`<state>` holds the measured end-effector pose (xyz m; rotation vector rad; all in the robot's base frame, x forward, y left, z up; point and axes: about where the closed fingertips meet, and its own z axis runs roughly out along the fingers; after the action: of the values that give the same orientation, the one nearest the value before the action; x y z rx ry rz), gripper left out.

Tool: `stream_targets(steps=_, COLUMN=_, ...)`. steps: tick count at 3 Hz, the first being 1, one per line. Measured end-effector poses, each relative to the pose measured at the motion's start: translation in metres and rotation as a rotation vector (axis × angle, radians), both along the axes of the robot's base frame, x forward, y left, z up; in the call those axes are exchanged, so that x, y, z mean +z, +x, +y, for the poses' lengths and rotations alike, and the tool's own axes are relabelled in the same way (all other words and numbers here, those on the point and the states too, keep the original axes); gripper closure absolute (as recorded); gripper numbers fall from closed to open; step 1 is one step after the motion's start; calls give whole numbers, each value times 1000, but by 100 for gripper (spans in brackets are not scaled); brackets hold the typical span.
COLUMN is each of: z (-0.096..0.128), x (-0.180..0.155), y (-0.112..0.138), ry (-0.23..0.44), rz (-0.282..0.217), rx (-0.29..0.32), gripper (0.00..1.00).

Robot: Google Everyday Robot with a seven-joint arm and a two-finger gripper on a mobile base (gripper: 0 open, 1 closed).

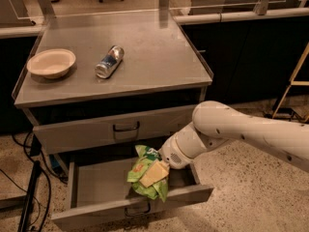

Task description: Place green rice chip bag into middle drawer

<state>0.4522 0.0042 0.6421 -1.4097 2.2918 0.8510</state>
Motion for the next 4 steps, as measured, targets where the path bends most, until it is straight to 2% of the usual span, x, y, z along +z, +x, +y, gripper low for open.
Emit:
stream_targets(steps=2, z=1, x=-62, y=15, ry=9, rz=86, rx=-60, gripper=100)
stream_targets(steps=3, z=1, x=-62, y=15, ry=9, rz=86, rx=-60, gripper=100)
stream_targets(steps=4, z=5, x=-72, y=15, ry=9, rz=115, rx=-60, gripper=100)
